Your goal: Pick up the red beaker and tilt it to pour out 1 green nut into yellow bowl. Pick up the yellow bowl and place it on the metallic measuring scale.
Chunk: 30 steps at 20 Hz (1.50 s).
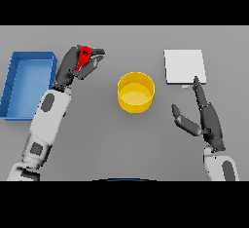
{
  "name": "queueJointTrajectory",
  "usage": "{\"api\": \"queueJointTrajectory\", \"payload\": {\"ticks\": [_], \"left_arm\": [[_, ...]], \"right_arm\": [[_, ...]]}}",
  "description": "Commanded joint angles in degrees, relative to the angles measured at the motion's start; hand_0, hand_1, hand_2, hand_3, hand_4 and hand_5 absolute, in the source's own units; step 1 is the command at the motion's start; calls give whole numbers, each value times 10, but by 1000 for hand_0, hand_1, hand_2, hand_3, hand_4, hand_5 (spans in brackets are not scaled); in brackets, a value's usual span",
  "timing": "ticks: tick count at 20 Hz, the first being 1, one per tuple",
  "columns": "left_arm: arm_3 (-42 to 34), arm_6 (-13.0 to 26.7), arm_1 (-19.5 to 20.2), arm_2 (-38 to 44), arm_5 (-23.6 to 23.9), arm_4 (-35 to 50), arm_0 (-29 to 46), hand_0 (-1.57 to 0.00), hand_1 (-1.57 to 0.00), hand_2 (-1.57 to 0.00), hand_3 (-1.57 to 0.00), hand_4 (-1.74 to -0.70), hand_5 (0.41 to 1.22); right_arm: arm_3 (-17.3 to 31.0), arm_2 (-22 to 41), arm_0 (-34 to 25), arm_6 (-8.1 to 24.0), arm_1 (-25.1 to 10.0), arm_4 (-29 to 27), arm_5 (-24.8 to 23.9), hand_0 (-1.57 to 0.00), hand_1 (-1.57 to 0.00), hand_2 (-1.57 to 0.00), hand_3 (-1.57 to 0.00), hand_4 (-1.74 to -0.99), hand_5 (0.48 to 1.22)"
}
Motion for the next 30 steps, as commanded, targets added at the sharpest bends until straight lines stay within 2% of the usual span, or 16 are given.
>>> {"api": "queueJointTrajectory", "payload": {"ticks": [1, 4, 8, 13, 15, 16, 17, 19, 21, 23, 26, 30], "left_arm": [[-4, 15, 7, -14, -1, -19, -4, -1563, -1564, -1564, -1562, -1732, 1129], [-12, 40, 39, -65, -18, -85, -15, -1567, -1567, -1568, -1566, -1737, 1120], [-14, 95, 55, -132, -50, -166, -62, -1569, -1569, -1570, -1569, -1739, 1134], [-2, 124, 79, -221, -87, -279, -112, -1570, -1571, -1571, -1570, -1740, 1183], [10, 134, 76, -257, -111, -318, -132, -1571, -1571, -1571, -1571, -1741, 1197], [16, 139, 80, -271, -130, -335, -142, -1571, -1571, -1571, -1571, -1689, 1202], [30, 137, 83, -284, -141, -352, -158, -1571, -1571, -1571, -1492, -1698, 1205], [41, 122, 87, -313, -168, -384, -183, -1571, -1571, -1571, -1383, -1710, 1211], [56, 107, 90, -338, -197, -411, -211, -1571, -1571, -1571, -1349, -1717, 1215], [79, 88, 84, -359, -205, -435, -234, -1571, -1571, -1571, -1295, -1719, 1217], [96, 44, 81, -395, -217, -466, -257, -1571, -1571, -1571, -1429, -1725, 1219], [114, 15, 74, -443, -223, -515, -290, -1571, -1571, -1571, -1513, -1732, 1220]], "right_arm": [[1, -1, -5, 10, 1, 0, -1, 1, 1, 1, 1, -1202, 662], [-7, 2, 1, 18, 1, 1, 0, 1, 1, 1, 1, -1190, 658], [-4, 1, -8, 31, 0, 1, 2, 1, 1, 1, 1, -1178, 667], [-2, -1, 0, 21, 3, -10, 7, 1, 1, 1, 1, -1183, 673], [-6, 5, 0, 31, 10, -4, 4, 1, 1, 1, 1, -1187, 676], [-10, 6, 2, 30, 10, -5, 5, 1, 1, 1, 1, -1191, 675], [-16, 7, 12, 26, 10, -10, 9, 1, 1, 1, 1, -1190, 675], [-13, 3, 12, 38, 11, -15, 10, 1, 1, 1, 1, -1195, 671], [-8, -5, 3, 45, 15, -32, 11, 1, 1, 1, 1, -1197, 659], [-7, -8, 3, 45, 18, -39, 13, 1, 1, 1, 1, -1206, 639], [-6, -1, 11, 29, 21, -24, 5, 1, 1, 1, 1, -1221, 617], [-8, 1, 7, 25, 25, -9, -9, 1, 1, 1, 1, -1205, 584]]}}
